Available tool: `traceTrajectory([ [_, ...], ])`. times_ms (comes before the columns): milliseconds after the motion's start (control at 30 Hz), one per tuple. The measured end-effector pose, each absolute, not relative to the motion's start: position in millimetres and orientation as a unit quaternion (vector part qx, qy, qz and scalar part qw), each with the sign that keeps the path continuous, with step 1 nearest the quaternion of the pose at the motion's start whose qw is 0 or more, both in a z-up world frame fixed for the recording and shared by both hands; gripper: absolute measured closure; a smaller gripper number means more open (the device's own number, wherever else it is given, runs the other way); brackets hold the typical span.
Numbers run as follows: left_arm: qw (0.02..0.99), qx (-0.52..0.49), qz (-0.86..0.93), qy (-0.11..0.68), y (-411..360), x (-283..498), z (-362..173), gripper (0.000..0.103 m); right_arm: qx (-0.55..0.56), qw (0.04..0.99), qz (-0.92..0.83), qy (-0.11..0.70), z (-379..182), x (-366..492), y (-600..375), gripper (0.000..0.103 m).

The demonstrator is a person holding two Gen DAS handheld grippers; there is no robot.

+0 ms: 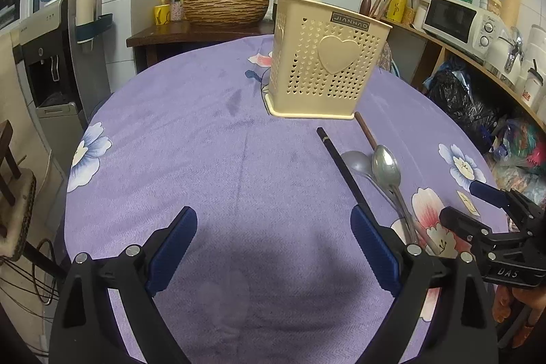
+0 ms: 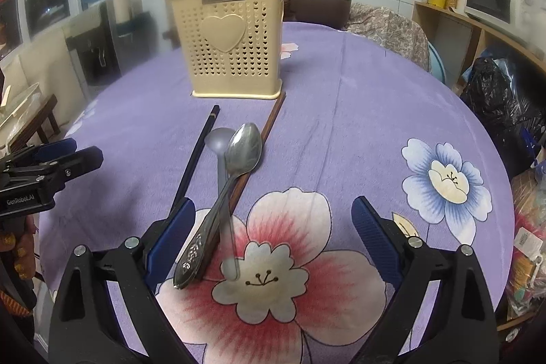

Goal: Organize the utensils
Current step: 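Withdraw both open tools toward the black chopstick and metal spoons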

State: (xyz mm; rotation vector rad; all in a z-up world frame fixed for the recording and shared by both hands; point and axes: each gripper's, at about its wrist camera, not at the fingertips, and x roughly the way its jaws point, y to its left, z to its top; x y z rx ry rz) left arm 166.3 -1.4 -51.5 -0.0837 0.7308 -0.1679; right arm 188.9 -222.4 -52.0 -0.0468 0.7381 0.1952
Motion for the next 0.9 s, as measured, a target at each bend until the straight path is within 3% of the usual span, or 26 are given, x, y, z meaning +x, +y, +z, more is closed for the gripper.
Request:
traceTrajectory([
  [167, 0.926, -0.045, -0.083, 0.367, -1.7, 166.7, -54.9, 0.014, -0.027, 0.925, 0.093, 0.368, -55.2, 186.3, -221.4, 0.013],
  [300, 0.925, -0.042, -0.090, 0.367, -5.5, 165.9, -55.7, 0.017, -0.030, 0.920, 0.099, 0.378, -58.4, 188.7, -218.3, 0.024],
  [567, 0.923, -0.038, -0.097, 0.371, -11.2, 164.4, -58.4, 0.019, -0.015, 0.911, 0.120, 0.395, -60.2, 197.1, -206.4, 0.035],
  [633, 0.922, -0.037, -0.097, 0.372, -11.8, 164.9, -58.6, 0.019, -0.019, 0.909, 0.131, 0.396, -60.7, 195.3, -199.0, 0.042],
  [700, 0.922, -0.038, -0.095, 0.374, -11.9, 165.7, -58.8, 0.019, -0.018, 0.907, 0.138, 0.398, -62.7, 194.6, -193.0, 0.054],
  [900, 0.922, -0.040, -0.095, 0.373, -11.3, 165.3, -58.5, 0.019, -0.021, 0.900, 0.139, 0.412, -70.9, 203.8, -176.5, 0.067],
])
